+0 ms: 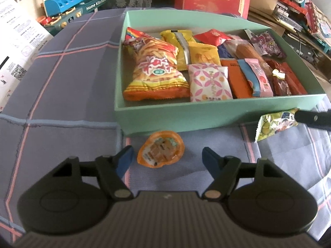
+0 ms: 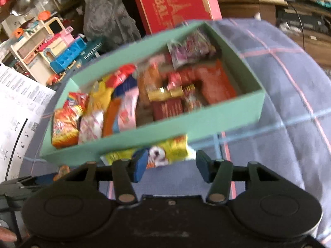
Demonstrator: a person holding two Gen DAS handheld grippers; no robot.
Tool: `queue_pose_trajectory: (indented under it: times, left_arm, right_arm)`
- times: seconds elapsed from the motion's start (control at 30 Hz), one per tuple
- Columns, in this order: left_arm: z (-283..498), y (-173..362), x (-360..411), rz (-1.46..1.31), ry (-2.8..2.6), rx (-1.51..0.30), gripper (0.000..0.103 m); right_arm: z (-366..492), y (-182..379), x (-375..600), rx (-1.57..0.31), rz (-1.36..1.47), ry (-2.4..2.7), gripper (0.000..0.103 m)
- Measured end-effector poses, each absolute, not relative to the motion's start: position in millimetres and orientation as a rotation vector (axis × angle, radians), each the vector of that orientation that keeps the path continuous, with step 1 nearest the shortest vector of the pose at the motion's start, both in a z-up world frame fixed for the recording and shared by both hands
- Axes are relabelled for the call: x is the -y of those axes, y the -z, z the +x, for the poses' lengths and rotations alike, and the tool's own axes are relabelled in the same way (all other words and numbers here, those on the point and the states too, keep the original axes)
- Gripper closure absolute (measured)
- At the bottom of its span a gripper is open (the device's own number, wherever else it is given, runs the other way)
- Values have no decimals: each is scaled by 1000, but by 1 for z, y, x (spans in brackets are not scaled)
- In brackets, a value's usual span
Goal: Organize snacks
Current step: 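Grasp the orange round jelly candy with the left tool while the right grasps the yellow-green bar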
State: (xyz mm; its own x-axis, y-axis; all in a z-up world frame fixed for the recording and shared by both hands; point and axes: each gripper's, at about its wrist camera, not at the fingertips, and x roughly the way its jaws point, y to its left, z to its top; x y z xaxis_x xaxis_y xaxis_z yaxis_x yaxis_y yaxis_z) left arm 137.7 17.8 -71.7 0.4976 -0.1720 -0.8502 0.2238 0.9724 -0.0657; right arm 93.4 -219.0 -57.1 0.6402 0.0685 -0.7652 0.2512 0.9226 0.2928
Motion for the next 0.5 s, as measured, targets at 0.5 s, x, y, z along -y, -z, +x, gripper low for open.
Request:
queue_pose_trajectory:
  times: [0.5]
  left_arm:
    - [147, 71, -39, 21, 213, -1008, 30]
  right_arm:
    - [109, 56, 168, -963, 298, -142, 40]
